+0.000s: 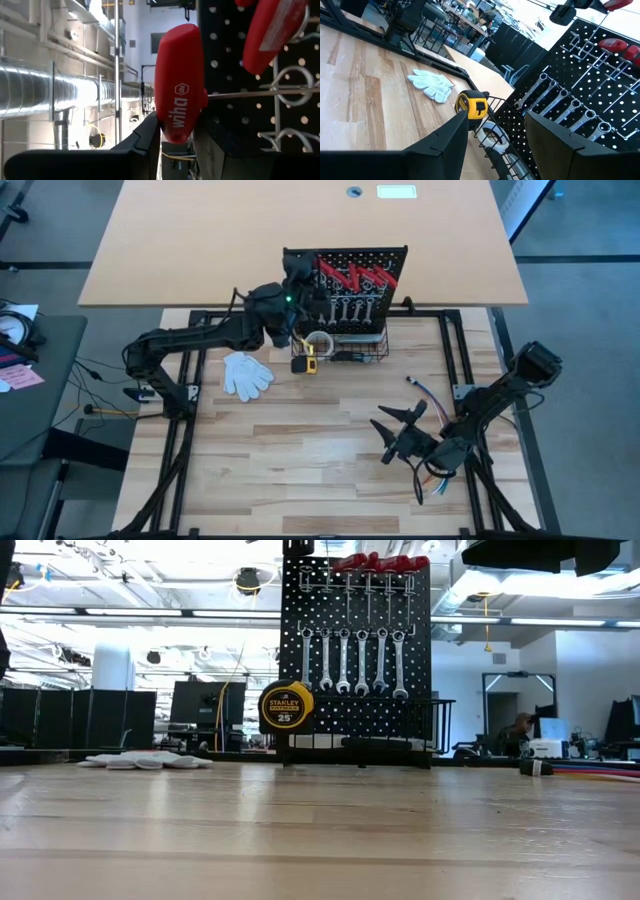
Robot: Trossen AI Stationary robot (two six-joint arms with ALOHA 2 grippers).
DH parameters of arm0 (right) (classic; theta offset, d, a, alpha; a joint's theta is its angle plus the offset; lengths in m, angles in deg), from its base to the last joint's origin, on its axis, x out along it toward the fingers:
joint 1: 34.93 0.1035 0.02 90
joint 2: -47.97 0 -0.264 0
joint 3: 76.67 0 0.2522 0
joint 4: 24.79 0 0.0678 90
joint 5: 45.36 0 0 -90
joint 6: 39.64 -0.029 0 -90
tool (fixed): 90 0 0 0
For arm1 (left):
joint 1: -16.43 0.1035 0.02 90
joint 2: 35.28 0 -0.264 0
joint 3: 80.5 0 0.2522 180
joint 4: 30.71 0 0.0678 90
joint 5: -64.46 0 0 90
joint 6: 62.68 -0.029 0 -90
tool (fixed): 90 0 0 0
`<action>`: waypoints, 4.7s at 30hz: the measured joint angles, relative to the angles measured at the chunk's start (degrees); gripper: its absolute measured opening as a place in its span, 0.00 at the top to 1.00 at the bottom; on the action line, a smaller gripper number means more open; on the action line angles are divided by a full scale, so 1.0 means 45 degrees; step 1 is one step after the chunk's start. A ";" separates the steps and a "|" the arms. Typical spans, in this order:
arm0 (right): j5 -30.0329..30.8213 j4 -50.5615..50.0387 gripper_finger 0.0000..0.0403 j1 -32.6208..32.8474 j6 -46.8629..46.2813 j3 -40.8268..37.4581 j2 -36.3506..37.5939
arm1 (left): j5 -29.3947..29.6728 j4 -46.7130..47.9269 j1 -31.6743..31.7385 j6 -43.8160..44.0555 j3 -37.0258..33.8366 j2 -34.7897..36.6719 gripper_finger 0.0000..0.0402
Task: Hang tools onto peg board
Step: Hang the red allen wrench on the peg board, then return to Home Position
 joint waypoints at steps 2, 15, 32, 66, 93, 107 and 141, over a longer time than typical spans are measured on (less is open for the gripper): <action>0.0000 0.0002 0.50 0.0000 0.0000 0.0000 0.0000 | 0.0074 0.0110 0.0089 0.0111 0.0000 0.0000 0.79; -0.0041 -0.0003 0.50 -0.0086 0.0005 0.0000 0.0000 | -0.0045 -0.0552 -0.0492 0.0283 0.0008 0.0297 0.79; -0.0316 -0.0244 0.50 -0.0083 -0.0306 0.0000 0.0000 | -0.0512 -0.0566 0.0110 0.1224 0.0569 0.0364 0.79; -0.0330 -0.0251 0.50 -0.0083 -0.0325 0.0000 0.0000 | -0.1151 0.1979 0.0752 0.3662 -0.0209 0.0369 0.74; -0.0330 -0.0256 0.50 -0.0083 -0.0311 0.0000 0.0000 | -0.0680 -0.0010 0.0562 0.2312 -0.0226 0.0369 0.78; -0.0330 -0.0265 0.50 -0.0083 -0.0316 0.0000 0.0005 | -0.0441 0.0500 0.0572 0.1948 -0.0204 -0.0488 0.78; -0.0427 -0.0340 0.50 0.0046 -0.0257 0.0005 0.0005 | 0.1115 -0.0276 0.0078 0.1074 0.0228 -0.1200 0.50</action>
